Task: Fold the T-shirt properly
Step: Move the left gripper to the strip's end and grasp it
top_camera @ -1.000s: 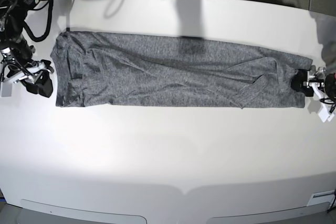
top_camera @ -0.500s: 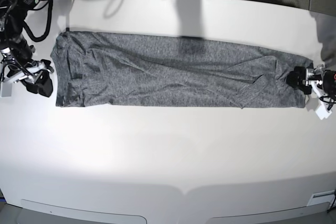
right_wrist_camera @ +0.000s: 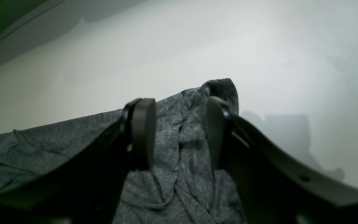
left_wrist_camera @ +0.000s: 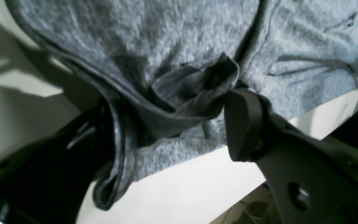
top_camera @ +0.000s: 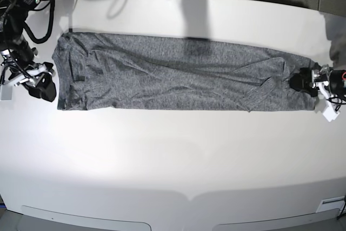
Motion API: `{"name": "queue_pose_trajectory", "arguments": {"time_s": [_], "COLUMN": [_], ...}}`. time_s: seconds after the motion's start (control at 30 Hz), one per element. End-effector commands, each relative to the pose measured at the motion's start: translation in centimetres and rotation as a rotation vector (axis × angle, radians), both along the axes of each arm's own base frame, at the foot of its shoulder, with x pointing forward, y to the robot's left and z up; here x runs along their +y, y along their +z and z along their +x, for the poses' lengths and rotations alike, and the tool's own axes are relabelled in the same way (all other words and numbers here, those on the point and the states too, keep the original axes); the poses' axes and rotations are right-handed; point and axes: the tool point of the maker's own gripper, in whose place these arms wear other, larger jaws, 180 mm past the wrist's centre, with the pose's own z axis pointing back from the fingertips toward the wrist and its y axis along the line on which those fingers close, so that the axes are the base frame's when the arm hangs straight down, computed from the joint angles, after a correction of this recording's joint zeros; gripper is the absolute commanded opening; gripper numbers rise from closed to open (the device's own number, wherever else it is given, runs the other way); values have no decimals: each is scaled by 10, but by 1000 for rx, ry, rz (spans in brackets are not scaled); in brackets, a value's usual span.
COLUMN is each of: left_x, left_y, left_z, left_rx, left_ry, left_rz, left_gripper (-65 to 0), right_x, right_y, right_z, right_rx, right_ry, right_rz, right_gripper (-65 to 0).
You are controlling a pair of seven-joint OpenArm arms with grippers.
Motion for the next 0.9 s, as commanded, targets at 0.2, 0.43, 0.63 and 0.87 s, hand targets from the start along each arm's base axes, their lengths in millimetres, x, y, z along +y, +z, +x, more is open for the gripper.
{"name": "queue_pose_trajectory", "arguments": {"time_s": [0.2, 0.43, 0.63, 0.87], "left_x": [11, 12, 7, -13], "left_y": [13, 11, 15, 30], "left_z": [10, 7, 7, 16], "left_rx": [-39, -26, -21, -76], "left_ry": [5, -5, -6, -78], "left_rz": [21, 30, -8, -16], "left_gripper": [-581, -650, -650, -650], "right_x": [-1, -1, -1, -1], "right_y": [16, 16, 16, 17], "right_z": [5, 5, 5, 5], "right_rx": [-53, -51, -52, -56], "right_ry": [11, 12, 12, 11], "right_rz": [-20, -20, -19, -19], "right_gripper": [-379, -379, -379, -379]}}
